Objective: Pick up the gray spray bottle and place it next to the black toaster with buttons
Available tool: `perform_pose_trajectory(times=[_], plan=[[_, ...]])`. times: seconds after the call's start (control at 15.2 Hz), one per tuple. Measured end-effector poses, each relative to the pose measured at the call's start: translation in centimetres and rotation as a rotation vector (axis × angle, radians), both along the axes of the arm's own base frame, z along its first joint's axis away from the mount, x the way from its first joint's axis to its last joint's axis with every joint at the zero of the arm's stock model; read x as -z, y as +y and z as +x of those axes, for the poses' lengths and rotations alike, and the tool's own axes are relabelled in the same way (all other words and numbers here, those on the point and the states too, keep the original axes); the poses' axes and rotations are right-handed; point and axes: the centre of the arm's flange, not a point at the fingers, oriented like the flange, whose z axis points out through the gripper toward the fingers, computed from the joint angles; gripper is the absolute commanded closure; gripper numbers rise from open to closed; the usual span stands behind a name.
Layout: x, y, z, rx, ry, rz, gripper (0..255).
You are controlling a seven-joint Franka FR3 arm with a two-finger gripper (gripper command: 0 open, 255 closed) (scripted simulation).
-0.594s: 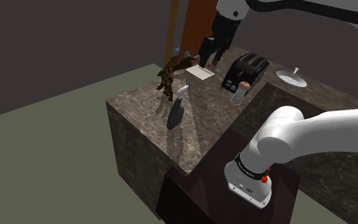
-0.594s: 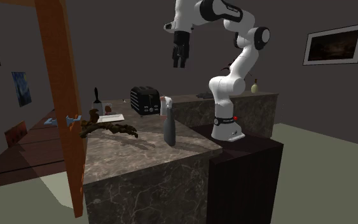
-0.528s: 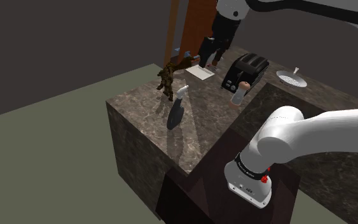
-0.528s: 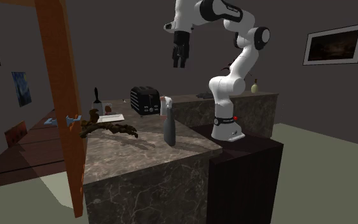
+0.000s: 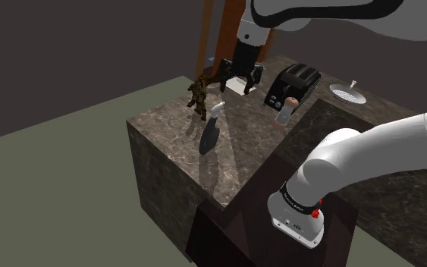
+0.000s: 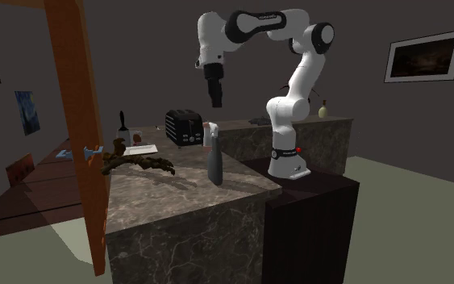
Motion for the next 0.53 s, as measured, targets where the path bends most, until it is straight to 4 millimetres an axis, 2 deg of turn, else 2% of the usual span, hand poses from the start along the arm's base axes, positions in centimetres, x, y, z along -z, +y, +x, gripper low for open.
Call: perform_pose_trajectory(times=[0.26, 0.4, 0.53], plan=[[5.4, -2.2, 2.2, 0.300, 0.096, 0.112, 0], [8.7, -3.2, 2.6, 0.452, 0.145, 0.167, 0], [11.2, -4.2, 3.1, 0.601, 0.192, 0.224, 0]])
